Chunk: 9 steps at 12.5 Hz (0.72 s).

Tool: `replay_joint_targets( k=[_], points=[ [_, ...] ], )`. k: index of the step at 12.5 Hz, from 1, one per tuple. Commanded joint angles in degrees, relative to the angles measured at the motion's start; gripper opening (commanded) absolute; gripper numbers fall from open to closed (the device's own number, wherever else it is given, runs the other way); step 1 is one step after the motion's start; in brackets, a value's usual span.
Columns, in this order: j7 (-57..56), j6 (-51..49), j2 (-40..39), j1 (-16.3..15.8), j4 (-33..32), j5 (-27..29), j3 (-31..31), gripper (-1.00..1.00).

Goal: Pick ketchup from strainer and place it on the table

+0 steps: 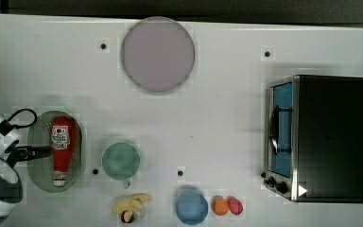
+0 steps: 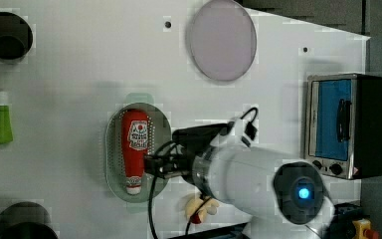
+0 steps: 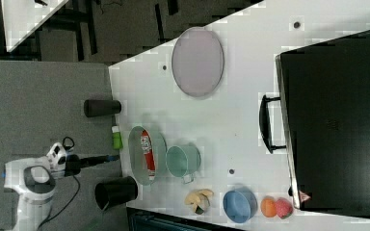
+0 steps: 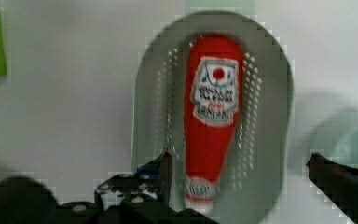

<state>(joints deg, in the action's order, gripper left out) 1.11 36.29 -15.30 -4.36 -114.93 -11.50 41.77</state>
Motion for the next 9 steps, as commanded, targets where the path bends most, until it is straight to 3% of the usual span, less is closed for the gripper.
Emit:
replay_joint_targets(
  k=[1, 9],
  points=[
    [7.3, 7.2, -6.4, 0.4, -2.7, -3.5, -2.1, 1.00],
    [15.9, 18.5, -21.6, -0.3, -1.9, -17.2, -3.9, 1.00]
  ],
)
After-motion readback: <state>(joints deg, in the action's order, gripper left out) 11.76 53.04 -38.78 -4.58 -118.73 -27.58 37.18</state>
